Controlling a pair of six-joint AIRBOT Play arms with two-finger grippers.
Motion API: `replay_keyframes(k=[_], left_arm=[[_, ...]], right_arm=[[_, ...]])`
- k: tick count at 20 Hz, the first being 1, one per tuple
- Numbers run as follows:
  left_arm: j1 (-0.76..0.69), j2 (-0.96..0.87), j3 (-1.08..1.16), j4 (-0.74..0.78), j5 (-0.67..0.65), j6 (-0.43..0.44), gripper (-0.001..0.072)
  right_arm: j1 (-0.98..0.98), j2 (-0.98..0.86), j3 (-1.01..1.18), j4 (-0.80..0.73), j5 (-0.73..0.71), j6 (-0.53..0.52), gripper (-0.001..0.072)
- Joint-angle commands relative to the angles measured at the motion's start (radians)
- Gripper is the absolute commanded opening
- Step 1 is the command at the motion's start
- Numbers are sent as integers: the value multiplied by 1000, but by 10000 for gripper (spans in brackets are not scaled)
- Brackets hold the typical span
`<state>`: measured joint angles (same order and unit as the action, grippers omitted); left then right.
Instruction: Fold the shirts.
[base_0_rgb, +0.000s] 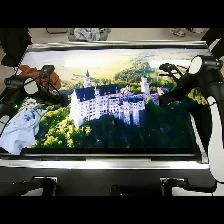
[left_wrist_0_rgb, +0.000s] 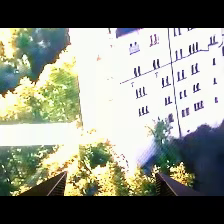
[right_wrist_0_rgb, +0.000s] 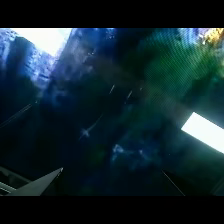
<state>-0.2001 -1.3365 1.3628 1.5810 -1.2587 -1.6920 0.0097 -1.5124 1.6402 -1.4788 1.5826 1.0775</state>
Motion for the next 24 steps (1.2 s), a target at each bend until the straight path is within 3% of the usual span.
replay_keyframes(k=[1,14,19,21,24], left_arm=[[1,0,0,0,0,0,647],[1,0,0,0,4,-2,647],[-8,-19,0,-7,251,-5,650],[15,-50,21,-8,446,16,689],[130,-240,287,-11,430,15,691]], right_arm=[[1,0,0,0,0,0,679],[1,0,0,1,-4,0,679],[1,0,0,0,-175,0,680],[1,0,0,1,-211,5,680],[1,-1,0,39,-235,11,680]])
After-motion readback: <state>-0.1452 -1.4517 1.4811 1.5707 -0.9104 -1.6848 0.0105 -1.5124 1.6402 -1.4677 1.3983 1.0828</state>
